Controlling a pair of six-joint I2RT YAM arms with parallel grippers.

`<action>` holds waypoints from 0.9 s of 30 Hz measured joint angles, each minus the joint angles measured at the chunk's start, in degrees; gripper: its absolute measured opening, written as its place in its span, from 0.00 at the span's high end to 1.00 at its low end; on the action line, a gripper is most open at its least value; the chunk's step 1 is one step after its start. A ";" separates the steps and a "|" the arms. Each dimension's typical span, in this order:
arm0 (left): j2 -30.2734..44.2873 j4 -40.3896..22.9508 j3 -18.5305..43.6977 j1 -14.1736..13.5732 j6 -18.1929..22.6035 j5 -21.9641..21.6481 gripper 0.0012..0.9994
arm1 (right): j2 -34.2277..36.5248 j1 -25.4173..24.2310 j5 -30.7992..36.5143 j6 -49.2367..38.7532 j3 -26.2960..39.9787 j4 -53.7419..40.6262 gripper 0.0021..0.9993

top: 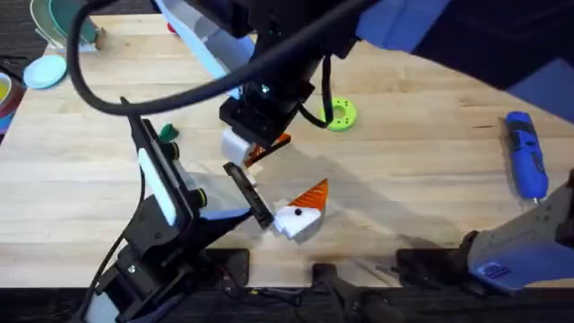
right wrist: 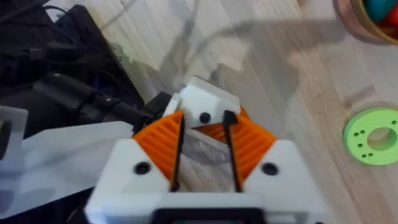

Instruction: Pick up the gripper from the table and insert it into the empty holder that is missing its gripper. Then pick up a screw, insert it into the mounting hole, and use the screwdriver to tighten it. Finally, clean up the table by picking up the vegetable and placing it into the bucket.

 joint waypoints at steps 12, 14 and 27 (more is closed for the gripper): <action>0.00 0.02 0.00 0.00 0.26 0.06 0.01 | -4.49 -3.10 0.63 -0.19 0.02 -0.60 0.01; 0.00 0.02 0.00 0.00 0.26 0.06 0.01 | -5.94 -4.92 0.54 -0.23 0.02 -1.26 0.01; 0.00 0.02 0.00 0.00 0.26 0.06 0.01 | -20.58 -19.18 0.53 -1.81 -5.78 -5.83 0.01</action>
